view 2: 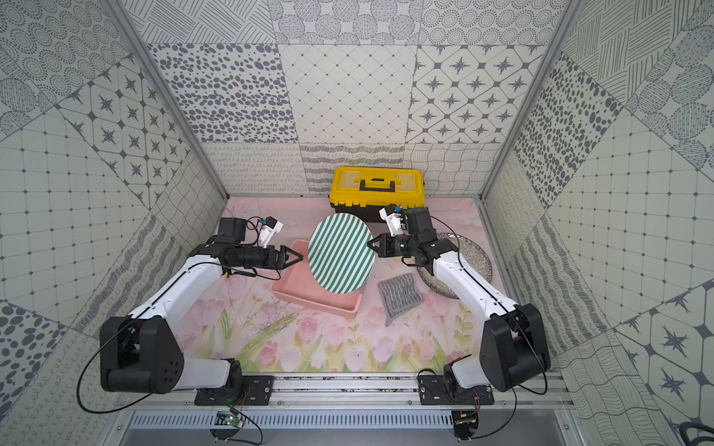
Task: Wipe the wet plate dry
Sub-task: Pick up the plate from the bin.
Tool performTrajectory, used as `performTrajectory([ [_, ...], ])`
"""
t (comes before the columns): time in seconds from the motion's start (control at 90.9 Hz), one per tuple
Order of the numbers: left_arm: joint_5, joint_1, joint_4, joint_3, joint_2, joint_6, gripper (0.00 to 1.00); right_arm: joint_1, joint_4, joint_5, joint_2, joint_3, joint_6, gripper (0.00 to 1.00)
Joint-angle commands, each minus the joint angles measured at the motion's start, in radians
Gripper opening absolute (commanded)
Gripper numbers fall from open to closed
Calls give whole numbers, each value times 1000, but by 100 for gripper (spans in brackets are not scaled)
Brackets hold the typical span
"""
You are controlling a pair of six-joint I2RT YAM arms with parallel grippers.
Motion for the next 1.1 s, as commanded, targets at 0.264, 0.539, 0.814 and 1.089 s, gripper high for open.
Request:
performTrajectory([
  [0.264,211,11,-118,91,28,7,96,-21,391,-271,-28,-108,269,0],
  [0.539,348,-1,-146,100,14,-6,79,-19,482,-310,5,-128,316,0],
  [0.814,398,-2,-142,116,5,-35,43,-13,473,-296,44,-137,295,0],
  [1.089,381,-3,-131,124,-8,-61,0,-12,305,-136,39,-124,213,22],
])
